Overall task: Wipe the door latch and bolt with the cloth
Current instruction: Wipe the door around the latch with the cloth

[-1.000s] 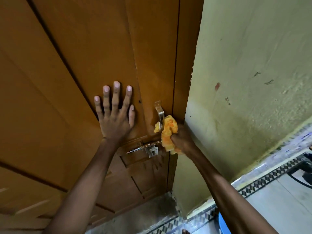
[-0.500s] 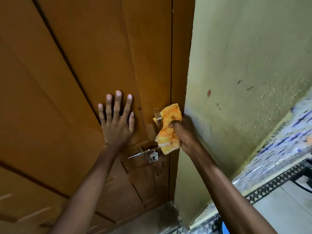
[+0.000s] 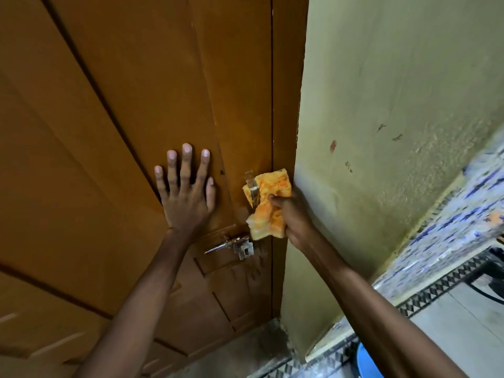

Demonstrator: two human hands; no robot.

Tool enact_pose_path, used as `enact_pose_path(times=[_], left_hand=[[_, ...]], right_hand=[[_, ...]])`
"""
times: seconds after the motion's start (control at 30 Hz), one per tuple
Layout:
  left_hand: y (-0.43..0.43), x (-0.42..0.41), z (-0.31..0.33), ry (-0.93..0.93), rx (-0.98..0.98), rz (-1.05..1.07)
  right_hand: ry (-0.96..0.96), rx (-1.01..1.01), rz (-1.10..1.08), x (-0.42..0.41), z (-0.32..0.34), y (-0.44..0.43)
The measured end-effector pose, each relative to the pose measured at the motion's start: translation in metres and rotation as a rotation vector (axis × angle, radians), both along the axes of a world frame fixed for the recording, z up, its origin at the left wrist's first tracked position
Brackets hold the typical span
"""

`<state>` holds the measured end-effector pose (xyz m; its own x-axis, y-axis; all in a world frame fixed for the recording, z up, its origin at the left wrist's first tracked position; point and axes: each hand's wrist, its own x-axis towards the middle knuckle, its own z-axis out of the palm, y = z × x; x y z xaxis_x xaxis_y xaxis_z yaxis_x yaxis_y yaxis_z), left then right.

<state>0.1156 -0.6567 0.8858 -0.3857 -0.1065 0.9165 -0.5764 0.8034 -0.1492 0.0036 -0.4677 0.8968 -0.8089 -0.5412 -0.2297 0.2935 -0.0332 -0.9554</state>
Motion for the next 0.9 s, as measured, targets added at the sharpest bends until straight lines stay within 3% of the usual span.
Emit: enact_pose_path(times=[0.1,0.17,0.3,0.4,0.5,0.7,0.9], left_hand=[[0.002,0.001,0.002,-0.007,0.014,-0.008],[0.003,0.003,0.003,-0.017,0.028,-0.023],[0.004,0.006,0.005,-0.035,0.05,-0.034],[0.006,0.009,0.009,-0.037,0.065,-0.055],[0.007,0.014,0.01,-0.047,0.081,-0.076],[0.011,0.016,0.012,-0.056,0.092,-0.071],[0.011,0.018,0.013,-0.075,0.097,-0.072]], right_hand=[[0.836,0.424,-0.01,0.011,-0.027,0.001],[1.036,0.657,-0.049,0.018,-0.039,0.011],[1.216,0.471,-0.307,0.035,-0.028,0.02],[1.64,0.395,-0.351,0.034,-0.014,0.005],[2.054,0.549,-0.245,0.018,-0.03,-0.014],[2.388,0.765,-0.107,0.012,-0.046,-0.02],[2.456,1.24,0.183,0.033,-0.06,-0.026]])
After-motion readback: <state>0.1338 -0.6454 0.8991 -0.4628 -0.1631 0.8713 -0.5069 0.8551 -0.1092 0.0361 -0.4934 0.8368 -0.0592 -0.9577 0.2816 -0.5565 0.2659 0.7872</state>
